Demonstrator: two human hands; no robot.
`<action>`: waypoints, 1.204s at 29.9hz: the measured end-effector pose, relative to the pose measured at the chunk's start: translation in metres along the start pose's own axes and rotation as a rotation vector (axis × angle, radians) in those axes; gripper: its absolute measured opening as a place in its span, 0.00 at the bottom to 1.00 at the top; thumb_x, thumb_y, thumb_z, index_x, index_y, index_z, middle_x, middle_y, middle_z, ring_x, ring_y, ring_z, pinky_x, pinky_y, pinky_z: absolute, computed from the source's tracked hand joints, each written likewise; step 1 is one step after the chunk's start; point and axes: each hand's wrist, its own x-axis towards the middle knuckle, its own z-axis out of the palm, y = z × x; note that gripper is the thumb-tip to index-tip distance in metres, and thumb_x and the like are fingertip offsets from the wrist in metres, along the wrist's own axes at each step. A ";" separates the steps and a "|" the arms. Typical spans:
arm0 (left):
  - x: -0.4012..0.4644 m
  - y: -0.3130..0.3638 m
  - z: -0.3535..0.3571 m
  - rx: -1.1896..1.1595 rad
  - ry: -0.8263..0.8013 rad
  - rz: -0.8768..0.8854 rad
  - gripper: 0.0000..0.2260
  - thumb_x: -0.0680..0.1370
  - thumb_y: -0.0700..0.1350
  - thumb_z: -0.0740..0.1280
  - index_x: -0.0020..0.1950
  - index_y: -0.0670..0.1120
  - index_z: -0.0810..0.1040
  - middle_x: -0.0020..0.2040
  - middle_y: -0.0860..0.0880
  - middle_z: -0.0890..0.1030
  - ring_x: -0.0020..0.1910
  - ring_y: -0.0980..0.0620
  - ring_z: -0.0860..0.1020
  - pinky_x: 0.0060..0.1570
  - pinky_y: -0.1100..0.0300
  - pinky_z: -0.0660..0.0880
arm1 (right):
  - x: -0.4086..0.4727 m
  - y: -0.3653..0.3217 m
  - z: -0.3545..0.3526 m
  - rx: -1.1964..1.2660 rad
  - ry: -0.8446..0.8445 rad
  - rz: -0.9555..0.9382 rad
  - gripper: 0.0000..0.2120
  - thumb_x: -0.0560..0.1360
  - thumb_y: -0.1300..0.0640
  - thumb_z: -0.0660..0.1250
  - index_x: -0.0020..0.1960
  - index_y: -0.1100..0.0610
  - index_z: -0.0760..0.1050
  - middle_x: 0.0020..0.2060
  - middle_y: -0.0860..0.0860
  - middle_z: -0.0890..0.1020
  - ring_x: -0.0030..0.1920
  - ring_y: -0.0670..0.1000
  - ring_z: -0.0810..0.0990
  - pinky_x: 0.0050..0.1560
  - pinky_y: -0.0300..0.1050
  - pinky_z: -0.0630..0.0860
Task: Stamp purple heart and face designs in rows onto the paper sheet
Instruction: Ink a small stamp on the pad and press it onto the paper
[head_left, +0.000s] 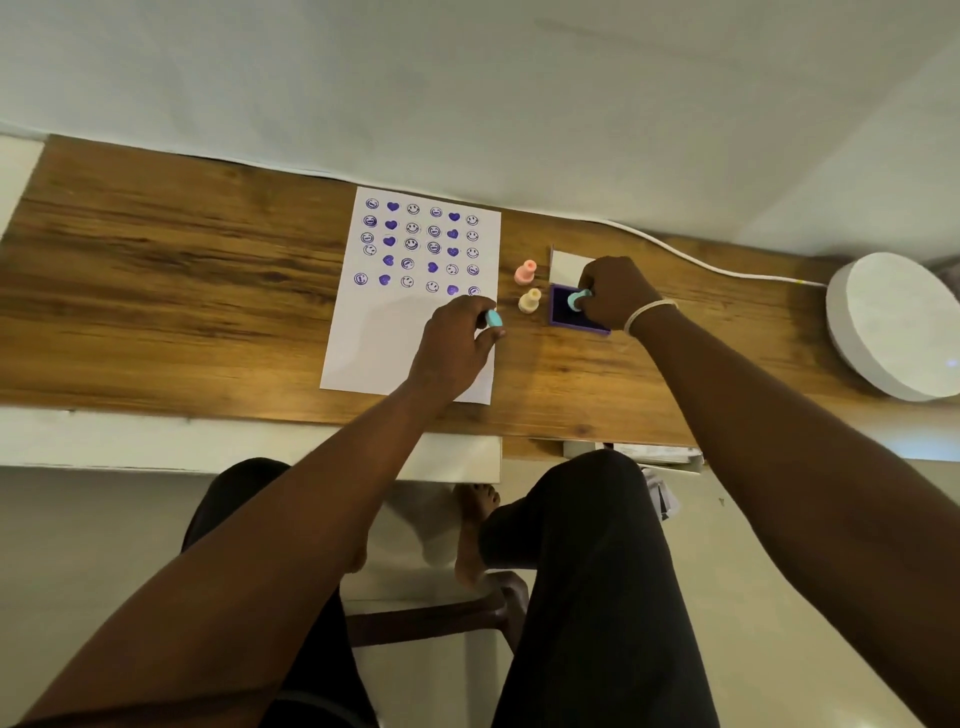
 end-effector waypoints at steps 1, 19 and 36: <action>0.001 -0.002 -0.003 0.011 0.015 0.010 0.16 0.76 0.45 0.72 0.61 0.41 0.77 0.55 0.43 0.83 0.53 0.48 0.81 0.57 0.55 0.78 | 0.002 -0.001 0.002 -0.014 0.001 -0.001 0.10 0.71 0.57 0.71 0.48 0.64 0.81 0.50 0.62 0.83 0.50 0.62 0.80 0.45 0.44 0.69; -0.003 -0.030 -0.090 0.029 0.286 -0.084 0.15 0.76 0.43 0.71 0.60 0.41 0.77 0.54 0.43 0.82 0.50 0.48 0.81 0.54 0.52 0.78 | -0.011 -0.026 0.010 -0.063 0.057 0.085 0.10 0.73 0.59 0.69 0.49 0.66 0.81 0.51 0.64 0.83 0.55 0.65 0.80 0.52 0.50 0.75; -0.025 -0.081 -0.135 0.044 0.426 -0.293 0.10 0.77 0.41 0.68 0.59 0.43 0.76 0.49 0.44 0.83 0.46 0.50 0.80 0.45 0.60 0.75 | 0.007 -0.247 0.036 0.275 0.033 -0.291 0.10 0.72 0.55 0.72 0.48 0.62 0.81 0.42 0.55 0.81 0.43 0.51 0.76 0.44 0.41 0.70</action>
